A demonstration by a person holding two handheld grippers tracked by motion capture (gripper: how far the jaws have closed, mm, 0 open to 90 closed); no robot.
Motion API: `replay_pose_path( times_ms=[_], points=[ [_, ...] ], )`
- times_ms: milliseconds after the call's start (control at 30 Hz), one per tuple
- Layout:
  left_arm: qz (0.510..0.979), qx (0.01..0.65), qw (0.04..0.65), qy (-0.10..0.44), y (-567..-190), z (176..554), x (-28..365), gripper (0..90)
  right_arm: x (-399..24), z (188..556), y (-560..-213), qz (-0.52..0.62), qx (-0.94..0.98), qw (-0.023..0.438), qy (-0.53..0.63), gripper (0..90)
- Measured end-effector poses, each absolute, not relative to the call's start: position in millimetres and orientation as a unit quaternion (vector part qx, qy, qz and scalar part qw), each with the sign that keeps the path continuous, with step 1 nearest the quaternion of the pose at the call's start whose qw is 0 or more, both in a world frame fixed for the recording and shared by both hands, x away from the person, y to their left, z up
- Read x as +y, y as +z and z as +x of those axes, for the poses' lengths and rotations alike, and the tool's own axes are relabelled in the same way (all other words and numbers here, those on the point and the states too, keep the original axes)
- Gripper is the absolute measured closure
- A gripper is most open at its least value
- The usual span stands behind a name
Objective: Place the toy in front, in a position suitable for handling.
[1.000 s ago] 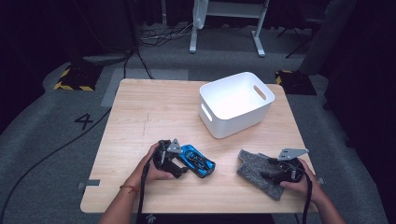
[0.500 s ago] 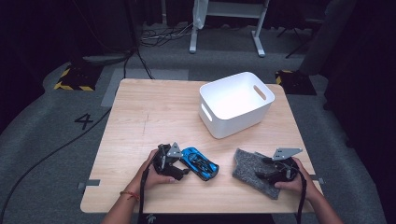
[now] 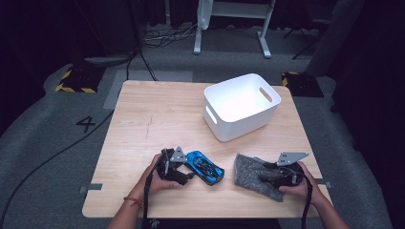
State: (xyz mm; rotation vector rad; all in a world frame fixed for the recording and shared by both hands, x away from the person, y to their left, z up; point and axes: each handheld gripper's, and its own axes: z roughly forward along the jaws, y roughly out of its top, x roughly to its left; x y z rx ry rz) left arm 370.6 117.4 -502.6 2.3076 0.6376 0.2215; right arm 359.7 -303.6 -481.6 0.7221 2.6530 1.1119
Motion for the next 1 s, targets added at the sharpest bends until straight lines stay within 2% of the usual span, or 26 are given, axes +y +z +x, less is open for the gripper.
replay_pose_path(
  times_ms=[33,233,367,433,467,533,667,833,1000],
  points=[
    [0.895,0.247,0.36,0.086,-503,371,117,21.2,-300,357,-479,0.237,0.89,0.083,0.382,26.2],
    [0.895,0.25,0.36,0.086,-503,370,117,21.2,-286,352,-482,0.221,0.904,0.084,0.356,17.1],
    [0.895,0.25,0.359,0.086,-503,370,117,21.2,-282,355,-492,0.229,0.909,0.074,0.34,15.1],
    [0.894,0.251,0.36,0.086,-503,369,117,21.1,-282,355,-494,0.233,0.906,0.072,0.346,17.6],
    [0.894,0.251,0.36,0.086,-503,369,117,21.2,-282,355,-494,0.233,0.905,0.076,0.348,23.7],
    [0.895,0.25,0.359,0.086,-503,369,117,21.2,-283,354,-492,0.228,0.903,0.075,0.356,43.8],
    [0.895,0.251,0.359,0.087,-503,369,117,21.1,-280,352,-491,0.217,0.902,0.065,0.367,72.0],
    [0.894,0.253,0.36,0.087,-503,369,117,21.2,-278,352,-488,0.211,0.901,0.07,0.372,76.2],
    [0.894,0.253,0.36,0.086,-503,369,117,21.1,-261,357,-463,0.198,0.884,0.084,0.416,76.6]
  ],
)
